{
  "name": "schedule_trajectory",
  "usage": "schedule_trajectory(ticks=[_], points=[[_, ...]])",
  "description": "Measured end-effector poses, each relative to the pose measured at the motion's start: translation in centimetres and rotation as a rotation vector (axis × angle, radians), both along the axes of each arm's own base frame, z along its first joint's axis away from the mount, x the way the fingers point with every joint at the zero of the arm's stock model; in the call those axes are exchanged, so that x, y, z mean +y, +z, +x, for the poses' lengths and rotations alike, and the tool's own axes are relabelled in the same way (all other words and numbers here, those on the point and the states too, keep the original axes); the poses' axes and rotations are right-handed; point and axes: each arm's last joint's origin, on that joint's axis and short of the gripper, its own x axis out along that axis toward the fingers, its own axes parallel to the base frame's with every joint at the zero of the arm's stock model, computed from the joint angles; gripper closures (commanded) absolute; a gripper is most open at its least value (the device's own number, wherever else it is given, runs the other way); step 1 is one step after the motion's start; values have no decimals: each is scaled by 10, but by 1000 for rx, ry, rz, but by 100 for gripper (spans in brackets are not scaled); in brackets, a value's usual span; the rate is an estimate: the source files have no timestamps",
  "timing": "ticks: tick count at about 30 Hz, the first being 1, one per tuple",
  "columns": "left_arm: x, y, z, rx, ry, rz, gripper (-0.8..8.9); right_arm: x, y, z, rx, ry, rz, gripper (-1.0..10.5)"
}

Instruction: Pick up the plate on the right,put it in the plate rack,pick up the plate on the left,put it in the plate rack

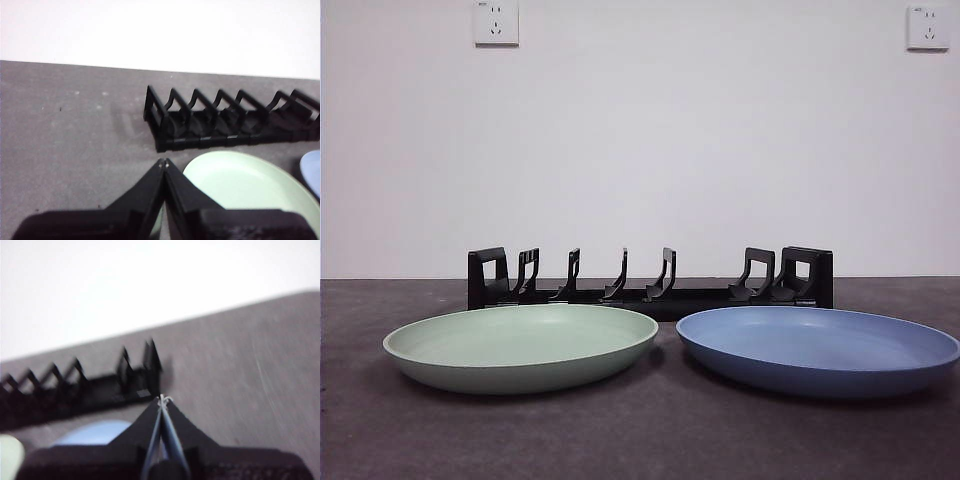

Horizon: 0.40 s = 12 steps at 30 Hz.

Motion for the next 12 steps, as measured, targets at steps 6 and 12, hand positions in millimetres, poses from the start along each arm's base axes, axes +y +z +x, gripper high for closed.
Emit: schedule_trajectory(ticks=[6,12], points=[[-2,38,-2,36,-93,-19,821,3,47,1,17,95,12,958],[-6,86,-4,85,-224,-43,821,6,92,6,153,201,-7,958]])
